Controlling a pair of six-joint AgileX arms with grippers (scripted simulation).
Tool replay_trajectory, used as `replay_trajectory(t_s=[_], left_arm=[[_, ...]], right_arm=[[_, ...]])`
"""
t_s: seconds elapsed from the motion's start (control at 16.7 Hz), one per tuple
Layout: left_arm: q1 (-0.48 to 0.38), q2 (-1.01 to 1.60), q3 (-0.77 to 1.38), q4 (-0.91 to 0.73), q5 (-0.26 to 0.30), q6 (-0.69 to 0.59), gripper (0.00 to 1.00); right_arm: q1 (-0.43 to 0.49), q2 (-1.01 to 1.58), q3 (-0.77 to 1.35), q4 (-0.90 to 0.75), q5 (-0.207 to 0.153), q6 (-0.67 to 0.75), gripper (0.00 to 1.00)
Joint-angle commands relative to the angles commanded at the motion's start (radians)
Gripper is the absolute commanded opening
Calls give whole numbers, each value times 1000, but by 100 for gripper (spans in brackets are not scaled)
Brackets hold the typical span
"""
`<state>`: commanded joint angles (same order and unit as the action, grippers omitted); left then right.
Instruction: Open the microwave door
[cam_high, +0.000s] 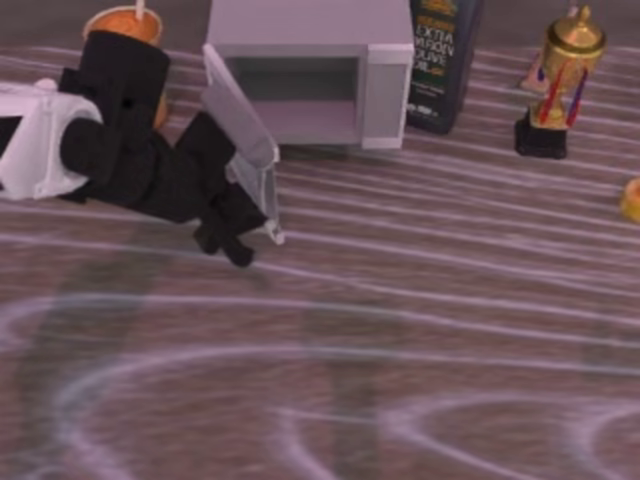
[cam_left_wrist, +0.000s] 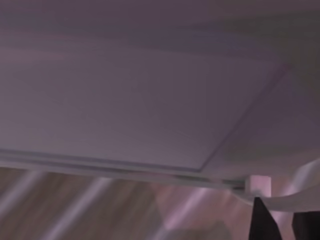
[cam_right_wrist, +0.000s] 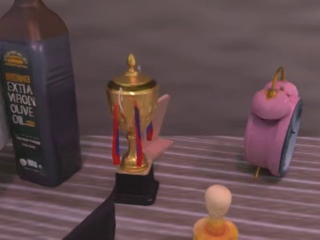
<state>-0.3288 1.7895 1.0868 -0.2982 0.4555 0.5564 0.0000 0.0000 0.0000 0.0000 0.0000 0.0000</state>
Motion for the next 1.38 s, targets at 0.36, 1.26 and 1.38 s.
replay_trajectory(t_s=[0.36,1.26,1.38], left_arm=[[18,2,5,-21,21,42,0],[18,2,5,-21,21,42,0],[18,2,5,-21,21,42,0]], right_arm=[[0,0,0,0,0,0,100],[0,0,0,0,0,0,100],[0,0,0,0,0,0,100]])
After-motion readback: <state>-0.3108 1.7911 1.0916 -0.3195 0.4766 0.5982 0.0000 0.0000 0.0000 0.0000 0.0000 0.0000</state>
